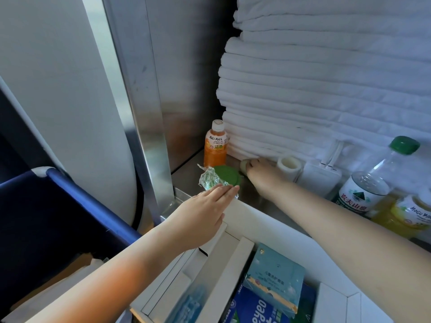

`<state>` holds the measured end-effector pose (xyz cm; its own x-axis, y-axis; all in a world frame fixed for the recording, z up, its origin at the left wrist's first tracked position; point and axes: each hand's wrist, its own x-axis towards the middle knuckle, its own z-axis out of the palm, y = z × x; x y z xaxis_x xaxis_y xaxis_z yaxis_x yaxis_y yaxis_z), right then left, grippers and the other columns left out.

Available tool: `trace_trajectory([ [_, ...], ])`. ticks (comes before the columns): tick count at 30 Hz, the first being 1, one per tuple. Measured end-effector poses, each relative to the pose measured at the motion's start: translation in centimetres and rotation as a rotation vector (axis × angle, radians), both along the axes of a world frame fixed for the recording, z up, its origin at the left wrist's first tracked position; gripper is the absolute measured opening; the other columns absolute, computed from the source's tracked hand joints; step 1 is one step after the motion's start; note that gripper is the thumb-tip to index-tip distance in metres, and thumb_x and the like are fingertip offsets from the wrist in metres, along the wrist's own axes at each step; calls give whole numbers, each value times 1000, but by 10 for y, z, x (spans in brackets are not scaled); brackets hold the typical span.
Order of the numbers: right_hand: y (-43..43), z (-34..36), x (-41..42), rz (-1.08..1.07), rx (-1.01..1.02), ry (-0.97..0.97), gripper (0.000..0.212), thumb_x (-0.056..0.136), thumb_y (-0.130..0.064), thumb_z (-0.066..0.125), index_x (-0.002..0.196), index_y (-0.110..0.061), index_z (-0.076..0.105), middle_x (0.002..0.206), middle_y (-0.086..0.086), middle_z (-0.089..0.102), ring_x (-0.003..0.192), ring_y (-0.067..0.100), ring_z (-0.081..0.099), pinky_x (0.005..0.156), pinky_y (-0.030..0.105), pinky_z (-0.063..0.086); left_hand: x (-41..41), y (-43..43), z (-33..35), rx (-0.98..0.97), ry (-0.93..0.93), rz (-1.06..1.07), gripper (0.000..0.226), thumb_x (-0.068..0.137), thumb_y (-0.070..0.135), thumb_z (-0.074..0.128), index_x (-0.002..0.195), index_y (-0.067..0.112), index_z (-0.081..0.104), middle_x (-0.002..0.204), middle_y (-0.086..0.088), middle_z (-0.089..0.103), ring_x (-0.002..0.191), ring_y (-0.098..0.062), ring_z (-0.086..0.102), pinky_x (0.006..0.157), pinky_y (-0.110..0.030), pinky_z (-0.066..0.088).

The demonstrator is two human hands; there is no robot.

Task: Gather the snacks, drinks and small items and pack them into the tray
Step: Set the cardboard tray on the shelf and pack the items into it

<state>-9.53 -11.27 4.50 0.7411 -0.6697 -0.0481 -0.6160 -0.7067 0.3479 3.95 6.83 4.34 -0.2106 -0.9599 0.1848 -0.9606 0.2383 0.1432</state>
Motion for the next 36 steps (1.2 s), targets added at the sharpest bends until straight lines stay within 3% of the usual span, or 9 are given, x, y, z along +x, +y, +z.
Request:
trace_trajectory([
  [7,4,5,-8,-7,19,-102,41,79,7,54,117,-3,45,120,16,50,110,29,51,78,33,42,1,0,-1,-6,2,-2,62,100,27,31,150,28,-6,157,7,11,143,-12,12,113,-23,12],
  [13,7,-2,-3,-50,74,-94,48,77,12,52,122,0,39,126,21,37,98,35,56,70,38,43,0,1,0,-10,9,-2,62,100,27,32,150,28,-5,157,8,12,142,-12,15,112,-22,13],
  [16,6,-1,-1,-55,93,-124,49,75,13,54,119,-3,39,127,21,34,99,38,54,71,42,47,0,1,0,-16,11,-3,61,100,27,32,150,28,-4,156,8,14,141,-12,17,112,-23,16],
  [22,10,-5,1,-57,49,-165,52,75,14,53,121,-5,38,127,20,35,107,38,47,69,38,41,0,1,1,-19,25,-16,60,100,27,32,150,28,0,155,8,16,139,-11,23,111,-23,20],
  [26,15,-3,-2,-115,66,-231,54,75,15,52,124,-3,38,125,21,42,115,36,45,80,35,42,0,1,1,-18,42,-17,60,100,27,33,150,29,2,154,9,18,138,-12,27,110,-24,25],
  [31,22,10,-6,-79,101,-259,43,79,12,51,119,-3,46,117,17,52,108,32,50,74,33,40,0,0,1,-8,53,-13,59,100,28,34,150,30,3,154,10,19,136,-12,30,109,-25,27],
  [36,38,29,-17,-21,68,-371,54,76,12,55,125,-9,49,123,9,51,115,27,43,90,37,43,0,0,3,-2,66,2,59,99,39,34,150,31,5,154,11,19,136,-12,31,107,-25,28],
])
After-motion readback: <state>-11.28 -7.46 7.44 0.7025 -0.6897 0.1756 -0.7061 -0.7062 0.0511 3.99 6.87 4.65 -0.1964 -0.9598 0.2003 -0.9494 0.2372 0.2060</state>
